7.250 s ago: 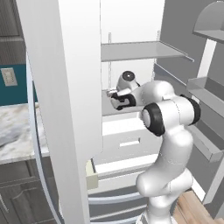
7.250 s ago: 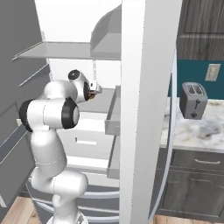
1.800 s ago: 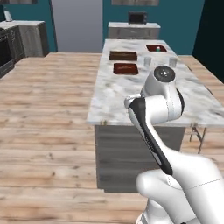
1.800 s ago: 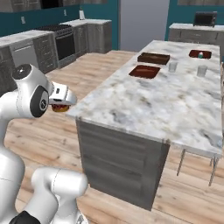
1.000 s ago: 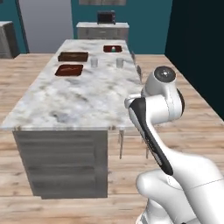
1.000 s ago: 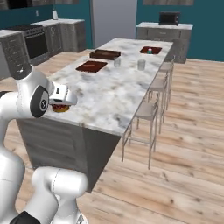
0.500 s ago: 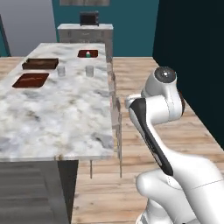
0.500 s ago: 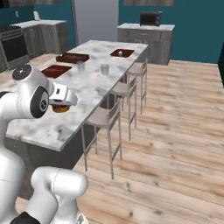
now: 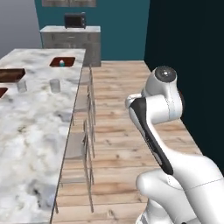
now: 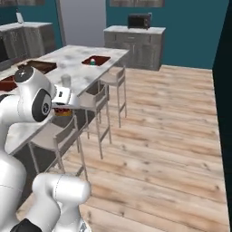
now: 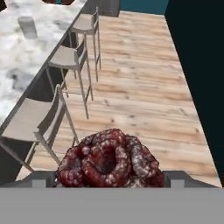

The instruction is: Take the cupcake and cake from the fridge and place them on the empty tray on the dining counter.

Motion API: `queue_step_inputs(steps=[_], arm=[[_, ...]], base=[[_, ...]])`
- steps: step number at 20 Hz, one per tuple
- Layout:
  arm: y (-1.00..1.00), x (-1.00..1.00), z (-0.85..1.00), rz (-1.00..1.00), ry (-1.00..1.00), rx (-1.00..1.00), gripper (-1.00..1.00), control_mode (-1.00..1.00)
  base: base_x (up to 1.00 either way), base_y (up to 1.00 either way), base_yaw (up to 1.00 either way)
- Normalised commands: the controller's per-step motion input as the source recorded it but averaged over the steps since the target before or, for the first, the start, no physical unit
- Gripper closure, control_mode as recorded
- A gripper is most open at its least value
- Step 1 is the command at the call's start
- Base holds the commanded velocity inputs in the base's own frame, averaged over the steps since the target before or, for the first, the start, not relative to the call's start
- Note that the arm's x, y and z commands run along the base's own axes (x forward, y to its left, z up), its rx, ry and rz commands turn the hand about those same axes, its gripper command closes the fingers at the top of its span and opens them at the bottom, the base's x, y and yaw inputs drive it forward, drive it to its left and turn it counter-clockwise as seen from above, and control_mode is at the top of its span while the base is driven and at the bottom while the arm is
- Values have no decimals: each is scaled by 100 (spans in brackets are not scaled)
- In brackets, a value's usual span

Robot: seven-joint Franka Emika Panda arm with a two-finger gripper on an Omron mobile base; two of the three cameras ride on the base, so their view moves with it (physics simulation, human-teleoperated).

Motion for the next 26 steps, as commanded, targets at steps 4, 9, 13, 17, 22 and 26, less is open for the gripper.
queue_step_inputs(steps=[4,9,13,17,22,26], arm=[[0,0,0,0,0,0,100,100],[0,0,0,0,0,0,100,100],[0,0,0,0,0,0,100,100],[0,0,0,0,0,0,100,100],[0,0,0,0,0,0,100,100],[0,0,0,0,0,0,100,100]], base=[[100,-99,0],[100,-74,0],[100,-46,6],[100,-38,13],[100,-44,19],[100,-51,25]])
